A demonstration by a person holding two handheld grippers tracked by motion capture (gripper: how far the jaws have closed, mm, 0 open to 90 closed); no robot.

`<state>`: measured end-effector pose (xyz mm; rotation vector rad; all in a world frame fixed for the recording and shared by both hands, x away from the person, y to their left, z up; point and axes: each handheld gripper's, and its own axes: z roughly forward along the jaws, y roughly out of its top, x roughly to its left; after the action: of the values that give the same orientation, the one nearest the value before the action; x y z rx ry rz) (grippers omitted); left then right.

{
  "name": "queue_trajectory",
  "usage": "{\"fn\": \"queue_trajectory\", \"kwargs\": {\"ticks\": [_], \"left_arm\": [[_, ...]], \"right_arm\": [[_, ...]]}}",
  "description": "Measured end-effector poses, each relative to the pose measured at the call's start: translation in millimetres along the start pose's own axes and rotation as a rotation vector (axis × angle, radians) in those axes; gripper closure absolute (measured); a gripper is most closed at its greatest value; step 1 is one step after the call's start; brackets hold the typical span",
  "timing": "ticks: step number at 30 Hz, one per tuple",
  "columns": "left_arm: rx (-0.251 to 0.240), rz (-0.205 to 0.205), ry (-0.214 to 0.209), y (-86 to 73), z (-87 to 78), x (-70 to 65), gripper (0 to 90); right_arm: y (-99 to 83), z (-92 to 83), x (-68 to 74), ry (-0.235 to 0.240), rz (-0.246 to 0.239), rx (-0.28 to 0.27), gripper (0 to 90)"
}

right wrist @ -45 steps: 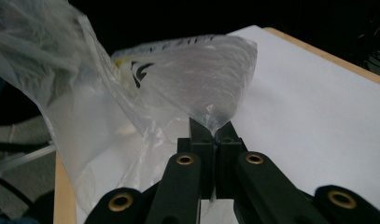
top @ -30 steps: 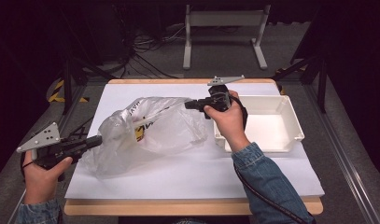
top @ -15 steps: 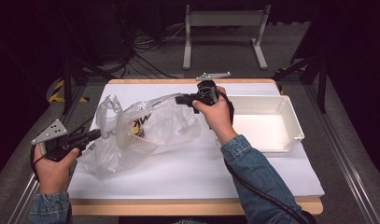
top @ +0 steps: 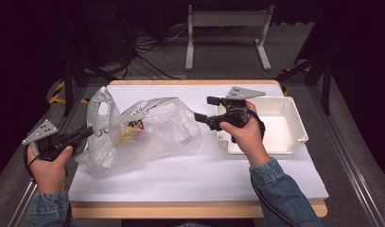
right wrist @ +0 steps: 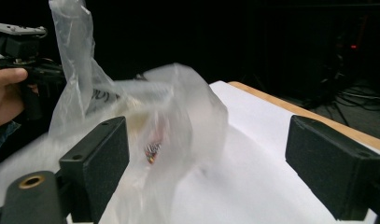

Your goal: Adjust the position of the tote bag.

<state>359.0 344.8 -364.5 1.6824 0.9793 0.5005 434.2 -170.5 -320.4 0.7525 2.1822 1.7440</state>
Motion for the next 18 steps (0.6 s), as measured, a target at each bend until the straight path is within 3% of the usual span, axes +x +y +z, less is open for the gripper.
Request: {"fn": "queue_trajectory", "kwargs": {"ticks": [2,5,7,9,12,14,16,18], "left_arm": [[-0.008,-0.011,0.005,-0.2,-0.9,1.0,90.0],[-0.018,-0.020,0.006,-0.4,-1.9,3.1,90.0],[-0.021,-0.024,0.005,0.1,-2.4,2.9,90.0],[-0.026,-0.019,0.004,1.8,-3.1,1.2,90.0],[-0.031,-0.005,-0.003,4.7,-3.1,-1.8,90.0],[-0.031,-0.002,-0.008,5.6,-2.4,-3.2,90.0],[-0.031,-0.005,-0.009,5.4,-1.9,-3.8,90.0],[-0.028,-0.005,-0.012,5.4,-1.7,-4.0,90.0]], "right_arm": [[-8.6,-11.8,1.8,-0.038,-0.014,0.008,14.9],[-23.3,-21.1,5.8,-0.078,-0.054,0.072,18.4],[-30.4,-23.3,9.2,-0.097,-0.099,0.101,20.7],[-37.2,-22.5,13.8,-0.123,-0.179,0.176,22.1],[-50.0,-14.5,19.8,-0.073,-0.213,0.265,22.6],[-56.1,-5.9,25.0,-0.054,-0.271,0.310,21.8],[-60.8,4.6,32.7,-0.040,-0.361,0.329,18.3],[-64.6,16.0,39.5,-0.002,-0.396,0.330,15.1]]}}
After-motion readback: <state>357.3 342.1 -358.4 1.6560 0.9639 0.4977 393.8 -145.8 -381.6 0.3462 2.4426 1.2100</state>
